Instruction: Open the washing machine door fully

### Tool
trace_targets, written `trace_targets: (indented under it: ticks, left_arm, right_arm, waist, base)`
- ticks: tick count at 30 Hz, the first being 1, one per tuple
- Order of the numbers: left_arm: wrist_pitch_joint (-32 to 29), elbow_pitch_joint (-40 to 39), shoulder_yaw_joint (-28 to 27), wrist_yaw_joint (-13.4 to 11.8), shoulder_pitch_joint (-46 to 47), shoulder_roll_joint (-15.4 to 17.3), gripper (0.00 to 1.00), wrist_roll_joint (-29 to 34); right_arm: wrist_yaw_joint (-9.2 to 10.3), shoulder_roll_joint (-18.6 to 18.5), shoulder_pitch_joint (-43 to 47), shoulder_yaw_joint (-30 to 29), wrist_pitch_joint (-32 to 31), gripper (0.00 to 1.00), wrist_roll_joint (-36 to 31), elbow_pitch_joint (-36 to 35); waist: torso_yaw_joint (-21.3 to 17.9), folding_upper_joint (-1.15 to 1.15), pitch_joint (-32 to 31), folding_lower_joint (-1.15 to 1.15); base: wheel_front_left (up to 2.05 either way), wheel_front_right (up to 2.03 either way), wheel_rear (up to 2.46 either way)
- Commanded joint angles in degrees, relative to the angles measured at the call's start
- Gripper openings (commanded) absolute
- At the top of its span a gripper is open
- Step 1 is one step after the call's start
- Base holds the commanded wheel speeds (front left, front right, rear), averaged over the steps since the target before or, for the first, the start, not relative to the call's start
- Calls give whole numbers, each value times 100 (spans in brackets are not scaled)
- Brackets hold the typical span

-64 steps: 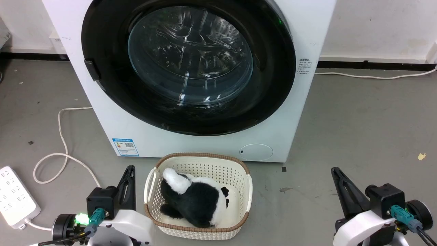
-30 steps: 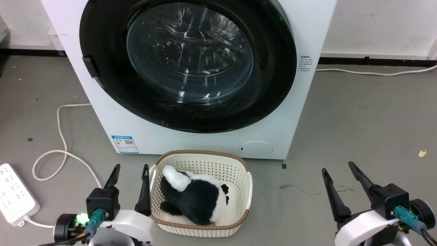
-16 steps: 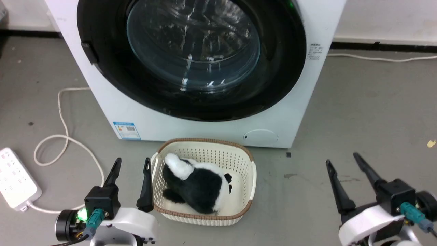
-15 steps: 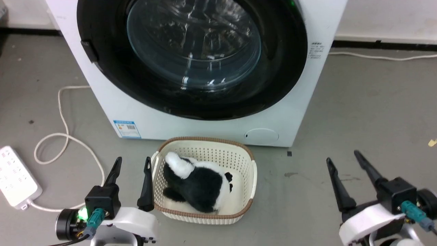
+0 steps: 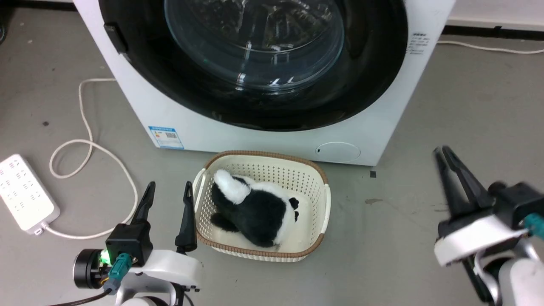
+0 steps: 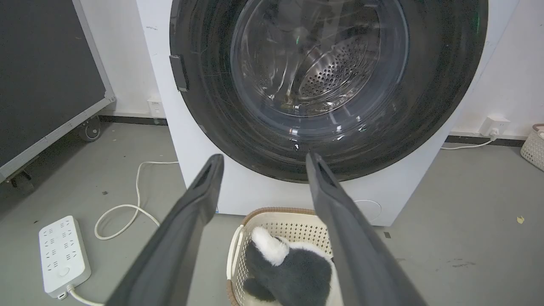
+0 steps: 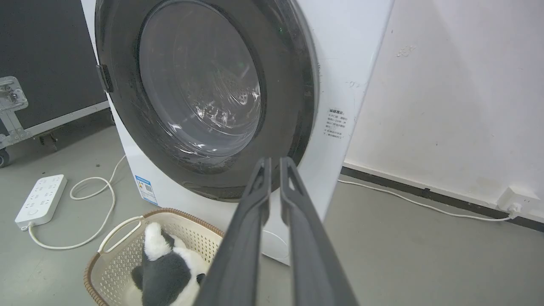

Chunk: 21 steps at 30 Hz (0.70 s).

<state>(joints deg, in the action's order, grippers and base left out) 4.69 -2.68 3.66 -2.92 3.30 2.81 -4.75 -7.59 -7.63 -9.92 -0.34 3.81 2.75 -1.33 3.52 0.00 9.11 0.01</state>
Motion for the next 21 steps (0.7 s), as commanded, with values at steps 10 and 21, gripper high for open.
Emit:
trace_targets:
  ticks: [10, 21]
  left_arm:
    - [178, -98, 116, -100, 189, 3, 100, -132]
    - [309, -209, 174, -169, 311, 4, 100, -200]
  right_arm:
    - [4, 24, -948, -319, -433, 0, 963, 309]
    - [5, 103, -2157, -862, -1392, 0, 2185, 945]
  waist:
    - [170, 0, 233, -1]
    - [282, 0, 618, -1]
  base:
    - [0, 0, 0]
    - [0, 0, 0]
